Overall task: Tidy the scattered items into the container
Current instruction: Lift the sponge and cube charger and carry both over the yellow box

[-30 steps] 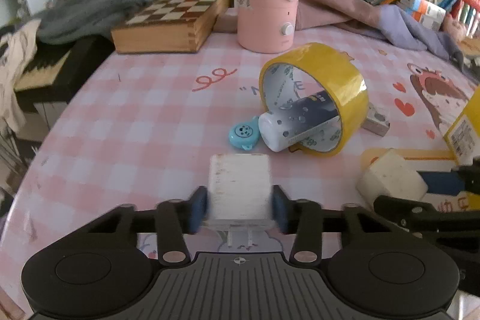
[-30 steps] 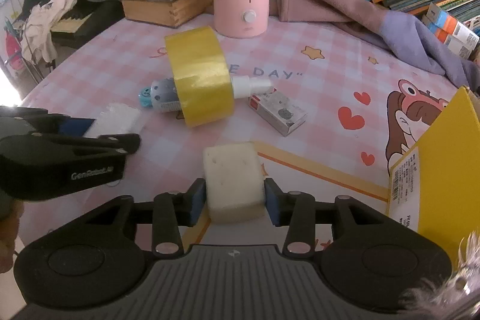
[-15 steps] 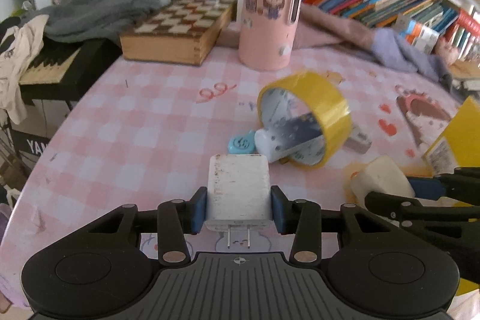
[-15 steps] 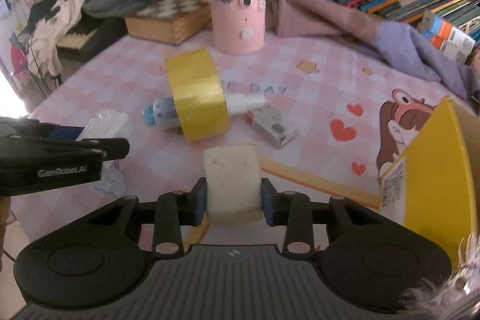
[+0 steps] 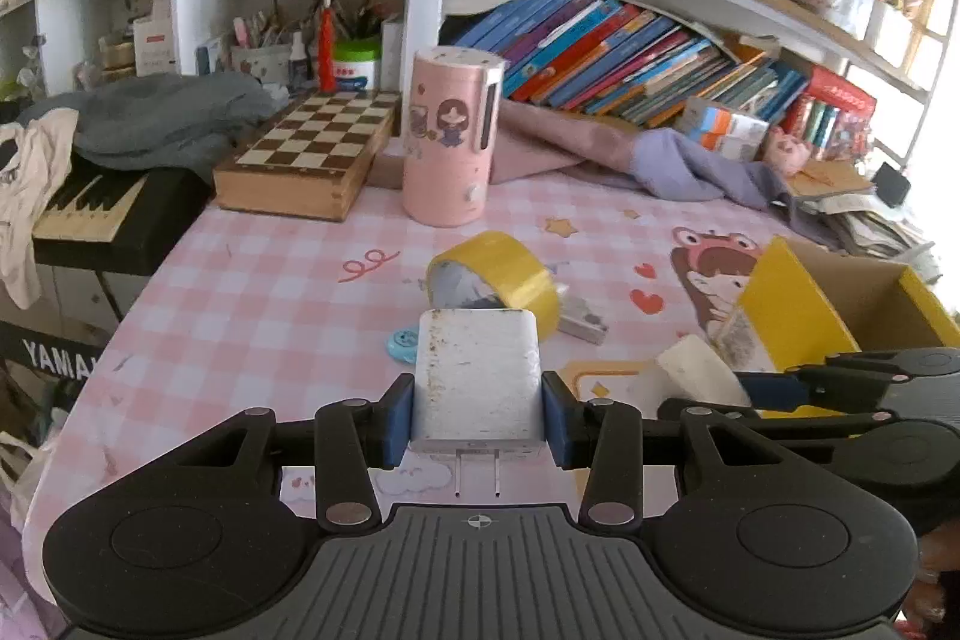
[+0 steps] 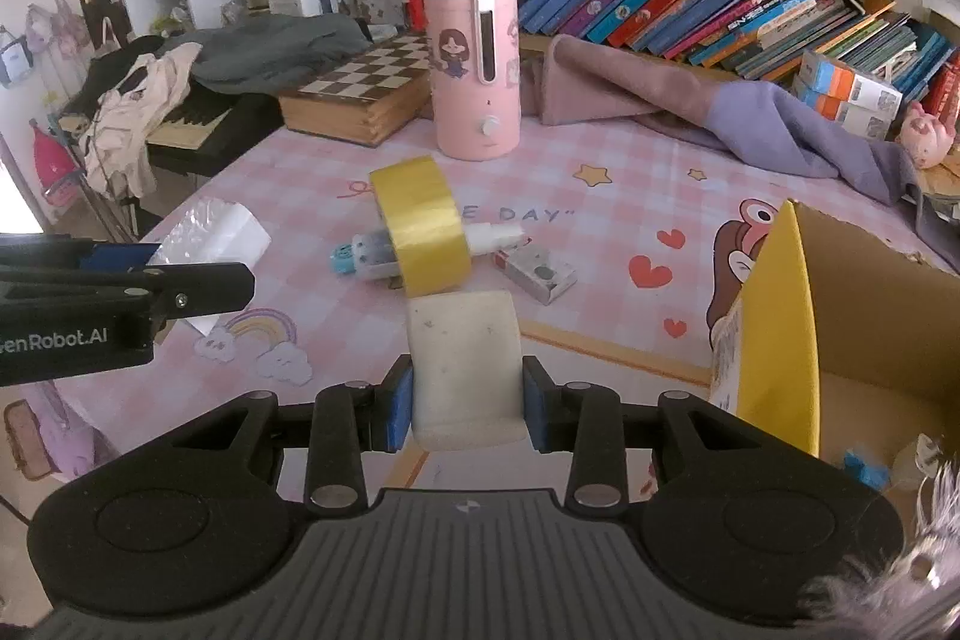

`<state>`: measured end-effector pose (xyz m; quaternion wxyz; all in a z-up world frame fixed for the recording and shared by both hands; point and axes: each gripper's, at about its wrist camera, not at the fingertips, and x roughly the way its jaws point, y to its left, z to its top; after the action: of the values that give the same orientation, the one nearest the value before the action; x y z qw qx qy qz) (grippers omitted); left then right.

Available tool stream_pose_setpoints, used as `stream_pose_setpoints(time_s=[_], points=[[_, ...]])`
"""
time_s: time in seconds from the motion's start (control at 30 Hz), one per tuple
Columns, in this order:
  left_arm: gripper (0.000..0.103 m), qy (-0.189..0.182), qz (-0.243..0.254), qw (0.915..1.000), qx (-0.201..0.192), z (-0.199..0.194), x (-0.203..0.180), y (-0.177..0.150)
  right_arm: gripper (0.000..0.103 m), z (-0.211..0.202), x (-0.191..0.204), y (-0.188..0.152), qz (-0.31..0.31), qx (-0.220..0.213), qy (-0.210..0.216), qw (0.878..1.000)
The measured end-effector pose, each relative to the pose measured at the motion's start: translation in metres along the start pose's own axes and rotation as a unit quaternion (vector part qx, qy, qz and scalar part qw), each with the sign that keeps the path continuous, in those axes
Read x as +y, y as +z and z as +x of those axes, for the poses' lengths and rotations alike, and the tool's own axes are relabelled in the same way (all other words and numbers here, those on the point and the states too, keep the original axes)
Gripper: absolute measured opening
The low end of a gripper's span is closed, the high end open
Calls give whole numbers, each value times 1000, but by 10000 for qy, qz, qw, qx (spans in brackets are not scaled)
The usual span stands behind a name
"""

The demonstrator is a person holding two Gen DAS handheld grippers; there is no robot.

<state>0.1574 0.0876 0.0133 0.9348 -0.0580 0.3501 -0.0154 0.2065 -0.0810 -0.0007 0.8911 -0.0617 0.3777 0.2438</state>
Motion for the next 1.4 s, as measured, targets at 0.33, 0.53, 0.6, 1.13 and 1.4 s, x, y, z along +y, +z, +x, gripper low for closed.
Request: stream_pose_setpoints(time_s=[0.33,0.53,0.6,1.13,1.4], points=[[42,-113,61,9999,-78,-43,-3,-28,34,-35,25,-27,-13,-59,25,10000],[42,-180,86,9997,-164,-72,-5,-45,34,-59,39,-44,-20,-155,-21,9999],[42,-209,80,9996,-182,-82,-5,-52,34,-69,43,-52,-28,-173,-47,9998],[42,-552,163,9983,-93,-131,-22,-105,34,-127,64,-119,191,-94,-200,9996],[42,-881,379,9954,26,-139,-36,-116,34,-149,57,-141,532,-64,-485,9974]])
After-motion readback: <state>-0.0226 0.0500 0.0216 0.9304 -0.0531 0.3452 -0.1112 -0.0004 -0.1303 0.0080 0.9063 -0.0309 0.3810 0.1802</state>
